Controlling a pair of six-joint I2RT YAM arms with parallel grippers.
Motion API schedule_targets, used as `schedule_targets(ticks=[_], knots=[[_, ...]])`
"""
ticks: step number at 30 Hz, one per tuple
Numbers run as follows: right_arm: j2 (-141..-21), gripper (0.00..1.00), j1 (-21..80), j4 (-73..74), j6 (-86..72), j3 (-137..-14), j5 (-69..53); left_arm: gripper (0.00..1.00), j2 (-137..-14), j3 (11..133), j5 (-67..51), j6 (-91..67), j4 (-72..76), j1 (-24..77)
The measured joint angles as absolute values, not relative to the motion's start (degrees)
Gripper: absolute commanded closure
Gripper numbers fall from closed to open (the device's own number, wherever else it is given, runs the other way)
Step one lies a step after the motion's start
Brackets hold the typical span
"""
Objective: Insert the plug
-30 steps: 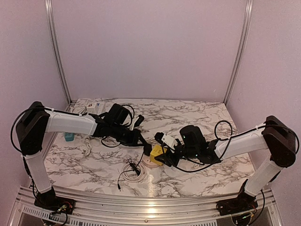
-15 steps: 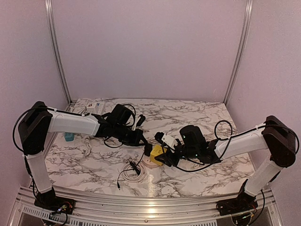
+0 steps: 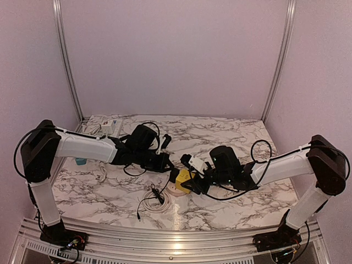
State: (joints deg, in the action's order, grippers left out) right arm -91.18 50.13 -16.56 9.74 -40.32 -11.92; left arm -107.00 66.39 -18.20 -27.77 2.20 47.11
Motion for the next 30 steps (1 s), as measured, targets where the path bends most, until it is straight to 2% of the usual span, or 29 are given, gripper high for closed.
schedule_targets(ticks=[19, 21, 23, 24, 25, 30], knots=[[-91.20, 0.44, 50.13, -14.92, 10.09, -41.19, -11.92, 1.00, -105.41, 60.64, -12.49, -29.02, 10.90, 49.63], [-91.20, 0.40, 50.13, -14.66, 10.11, -41.30, -11.92, 1.00, -105.45, 60.66, -12.49, -29.12, 10.96, 49.67], [-91.20, 0.31, 50.13, -14.46, 10.22, -41.39, -11.92, 1.00, -105.45, 60.62, -12.49, -29.15, 11.00, 49.67], [-91.20, 0.12, 50.13, -14.39, 10.35, -41.41, -11.88, 1.00, -105.45, 60.58, -12.47, -29.17, 11.03, 49.67], [-91.18, 0.03, 50.11, -14.33, 10.39, -41.43, -12.03, 1.00, -105.45, 60.40, -12.45, -29.17, 11.14, 49.67], [-90.76, 0.01, 50.24, -12.80, 10.63, -42.54, -14.15, 1.00, -105.45, 59.96, -12.40, -29.26, 11.77, 49.67]])
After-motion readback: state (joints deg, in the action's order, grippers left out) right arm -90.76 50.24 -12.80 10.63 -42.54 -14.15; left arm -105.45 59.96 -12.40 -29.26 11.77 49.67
